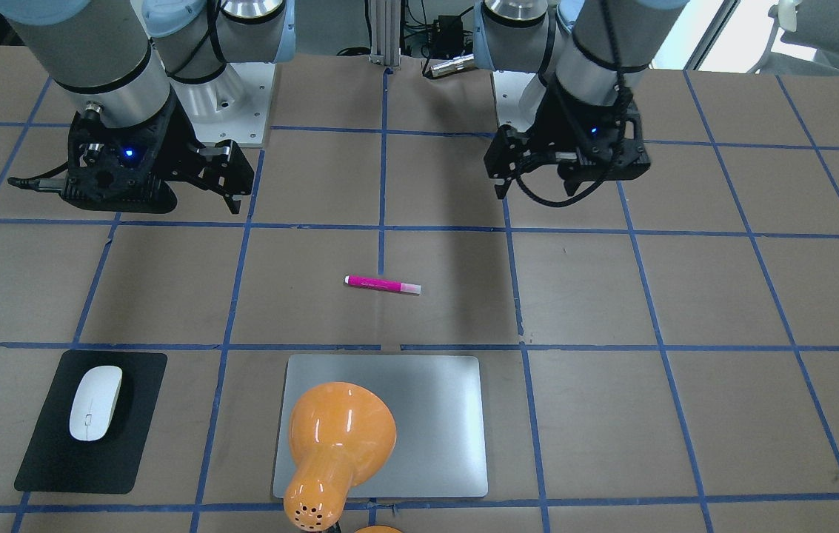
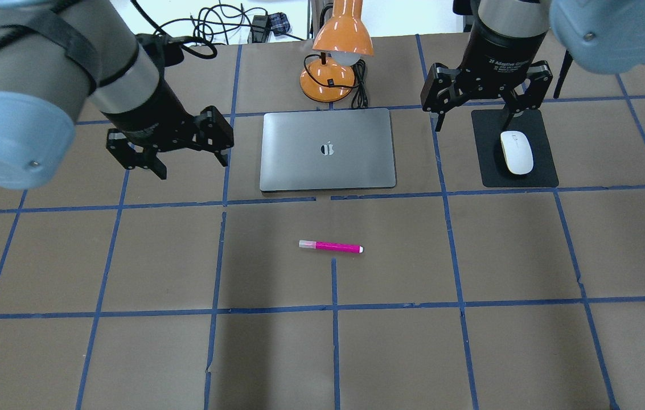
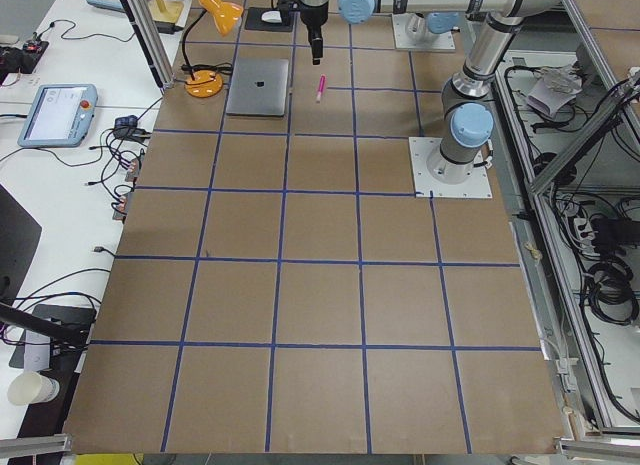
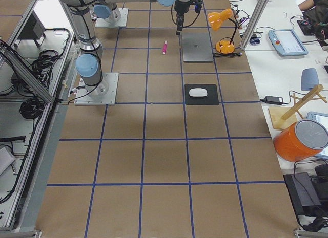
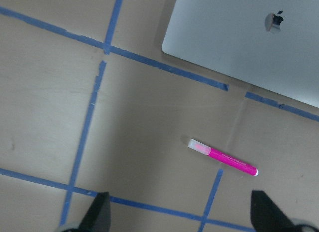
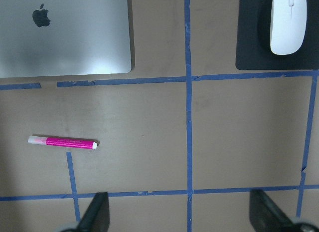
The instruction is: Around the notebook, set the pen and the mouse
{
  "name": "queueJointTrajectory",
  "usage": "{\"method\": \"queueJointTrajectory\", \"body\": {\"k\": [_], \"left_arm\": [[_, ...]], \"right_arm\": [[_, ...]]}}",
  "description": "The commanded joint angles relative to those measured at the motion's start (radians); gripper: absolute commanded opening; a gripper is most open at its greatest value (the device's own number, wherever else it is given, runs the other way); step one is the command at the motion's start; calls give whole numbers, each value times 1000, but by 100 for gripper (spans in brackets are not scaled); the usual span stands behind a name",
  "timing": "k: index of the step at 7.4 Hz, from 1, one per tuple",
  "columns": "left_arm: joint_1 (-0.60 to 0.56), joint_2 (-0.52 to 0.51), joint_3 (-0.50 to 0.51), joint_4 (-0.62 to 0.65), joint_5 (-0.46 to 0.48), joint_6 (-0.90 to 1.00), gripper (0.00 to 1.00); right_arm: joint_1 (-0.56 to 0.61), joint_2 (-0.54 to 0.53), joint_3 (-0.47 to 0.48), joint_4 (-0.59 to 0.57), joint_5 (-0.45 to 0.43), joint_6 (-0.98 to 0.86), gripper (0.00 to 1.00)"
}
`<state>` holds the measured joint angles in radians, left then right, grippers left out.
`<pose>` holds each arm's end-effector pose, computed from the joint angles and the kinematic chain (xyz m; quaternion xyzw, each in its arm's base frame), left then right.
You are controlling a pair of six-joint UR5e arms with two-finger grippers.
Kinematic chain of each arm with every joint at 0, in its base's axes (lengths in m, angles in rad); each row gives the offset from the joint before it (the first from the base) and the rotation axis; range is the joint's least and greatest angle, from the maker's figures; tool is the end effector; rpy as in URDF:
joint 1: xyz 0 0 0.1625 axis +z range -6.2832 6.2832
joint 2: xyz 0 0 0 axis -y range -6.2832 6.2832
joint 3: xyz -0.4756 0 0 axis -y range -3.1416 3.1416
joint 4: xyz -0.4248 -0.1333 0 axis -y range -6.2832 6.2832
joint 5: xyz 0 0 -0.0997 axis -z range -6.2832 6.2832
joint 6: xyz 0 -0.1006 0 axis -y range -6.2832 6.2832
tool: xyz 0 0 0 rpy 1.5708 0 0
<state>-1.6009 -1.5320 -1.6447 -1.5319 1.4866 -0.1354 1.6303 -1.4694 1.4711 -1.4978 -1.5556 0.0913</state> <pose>-0.1569 -0.5017 0.5230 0.0525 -0.9977 -0.0016 0.0421 0.1682 -0.5558 0.5272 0.0162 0.9991 0.0378 0.0048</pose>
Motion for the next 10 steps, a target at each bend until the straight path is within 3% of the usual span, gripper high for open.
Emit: {"method": "queueJointTrajectory", "body": {"k": [1, 6, 7, 10], "left_arm": [[45, 6, 55, -47, 7, 80, 100], [41, 15, 63, -62, 11, 7, 100], [32, 21, 43, -60, 56, -10, 100], [19, 1, 51, -50, 66, -99, 100]], "right_arm": [[-1, -2, 3, -1, -1, -21, 100], [0, -12, 2, 5, -41, -9, 100], [0, -12, 2, 4, -44, -13, 100], [0, -11, 2, 2, -41, -8, 100]]}}
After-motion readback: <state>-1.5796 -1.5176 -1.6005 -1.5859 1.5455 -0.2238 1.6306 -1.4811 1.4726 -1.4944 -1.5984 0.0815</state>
